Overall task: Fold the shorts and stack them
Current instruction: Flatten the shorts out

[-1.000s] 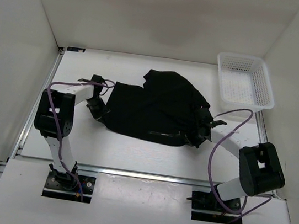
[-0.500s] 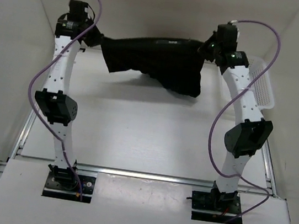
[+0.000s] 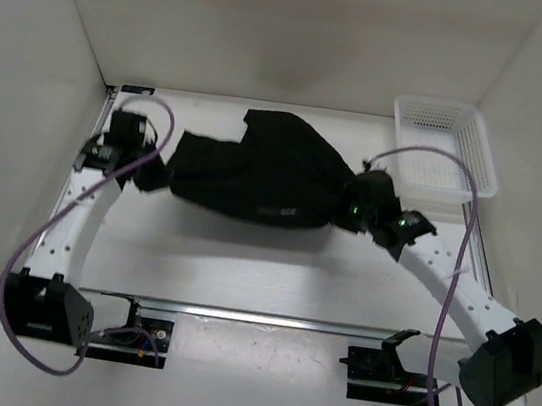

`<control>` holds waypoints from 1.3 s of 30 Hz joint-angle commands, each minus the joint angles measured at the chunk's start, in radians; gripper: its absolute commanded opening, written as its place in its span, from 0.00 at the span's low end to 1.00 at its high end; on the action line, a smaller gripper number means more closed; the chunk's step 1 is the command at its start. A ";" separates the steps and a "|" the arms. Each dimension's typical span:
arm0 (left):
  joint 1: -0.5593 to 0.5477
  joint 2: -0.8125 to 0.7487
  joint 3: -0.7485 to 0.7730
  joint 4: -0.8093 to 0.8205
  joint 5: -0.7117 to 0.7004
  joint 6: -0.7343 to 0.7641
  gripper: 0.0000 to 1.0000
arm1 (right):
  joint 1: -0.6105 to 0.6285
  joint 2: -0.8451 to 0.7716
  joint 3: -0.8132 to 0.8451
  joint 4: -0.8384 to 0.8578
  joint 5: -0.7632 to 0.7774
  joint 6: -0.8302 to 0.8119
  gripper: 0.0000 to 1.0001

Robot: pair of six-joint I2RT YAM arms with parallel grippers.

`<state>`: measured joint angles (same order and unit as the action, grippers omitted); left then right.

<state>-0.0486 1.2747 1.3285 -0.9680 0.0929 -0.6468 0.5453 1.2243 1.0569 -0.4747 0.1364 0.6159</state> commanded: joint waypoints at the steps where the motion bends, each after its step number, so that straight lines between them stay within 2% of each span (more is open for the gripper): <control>1: 0.007 -0.161 -0.291 0.002 -0.022 -0.017 0.38 | 0.082 -0.087 -0.183 -0.005 0.043 0.040 0.31; 3: 0.052 -0.195 -0.350 0.002 0.004 -0.017 0.66 | 0.149 -0.141 -0.216 -0.057 0.080 0.080 0.58; 4: 0.061 -0.195 -0.341 0.002 0.004 -0.017 0.85 | 0.159 -0.150 -0.216 -0.080 0.097 0.090 0.74; 5: 0.061 -0.195 -0.316 -0.009 0.004 -0.007 0.92 | 0.159 -0.160 -0.201 -0.105 0.113 0.100 0.78; 6: 0.061 -0.195 -0.254 -0.009 0.004 0.005 0.93 | 0.159 -0.160 -0.183 -0.148 0.158 0.100 0.78; 8: 0.043 -0.132 -0.181 -0.009 -0.015 0.016 0.90 | 0.115 -0.160 -0.118 -0.194 0.202 0.100 0.73; 11: 0.015 -0.008 -0.036 -0.018 -0.047 0.041 0.83 | 0.019 -0.122 -0.043 -0.194 0.183 0.073 0.59; 12: -0.011 0.030 0.035 -0.018 -0.056 0.053 0.74 | -0.008 -0.083 -0.025 -0.194 0.171 0.059 0.53; 13: -0.025 0.111 0.072 -0.018 -0.056 0.053 0.69 | -0.068 -0.056 -0.002 -0.194 0.148 0.050 0.41; 15: -0.075 0.199 0.188 -0.018 -0.067 0.073 0.59 | -0.151 0.037 0.080 -0.194 0.065 0.019 0.31; 16: -0.092 0.292 0.231 -0.018 -0.076 0.073 0.58 | -0.172 0.075 0.109 -0.194 0.042 0.004 0.29; 18: -0.141 0.392 0.361 -0.018 -0.087 0.085 0.56 | -0.230 0.197 0.205 -0.209 0.005 -0.036 0.29; 19: -0.155 0.493 0.409 -0.041 -0.096 0.094 0.56 | -0.246 0.240 0.241 -0.219 -0.033 -0.036 0.29; 21: -0.192 0.596 0.507 -0.063 -0.096 0.104 0.56 | -0.269 0.364 0.345 -0.219 -0.066 -0.073 0.35; 22: -0.201 0.692 0.608 -0.090 -0.111 0.104 0.58 | -0.280 0.404 0.379 -0.234 -0.075 -0.082 0.44; 24: -0.221 0.783 0.708 -0.115 -0.111 0.104 0.63 | -0.280 0.519 0.486 -0.257 -0.075 -0.108 0.55; 25: -0.221 0.861 0.800 -0.115 -0.111 0.104 0.65 | -0.280 0.555 0.517 -0.266 -0.064 -0.117 0.67; 26: -0.221 0.896 0.842 -0.127 -0.111 0.104 0.69 | -0.280 0.623 0.581 -0.278 -0.055 -0.126 0.69; 31: -0.232 1.087 1.104 -0.127 -0.053 0.104 0.81 | -0.280 0.823 0.733 -0.309 0.015 -0.157 0.76; 34: -0.232 1.190 1.198 -0.127 -0.016 0.104 0.81 | -0.280 0.926 0.824 -0.335 0.042 -0.168 0.78; 37: -0.232 1.244 1.198 -0.075 0.019 0.093 0.81 | -0.280 1.003 0.877 -0.335 0.042 -0.168 0.78; 39: -0.232 1.269 1.198 -0.052 0.043 0.084 0.79 | -0.280 1.044 0.899 -0.335 0.042 -0.177 0.72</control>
<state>-0.2817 2.5389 2.4931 -1.0557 0.0765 -0.5545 0.2646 2.2303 1.9038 -0.7708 0.1589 0.4709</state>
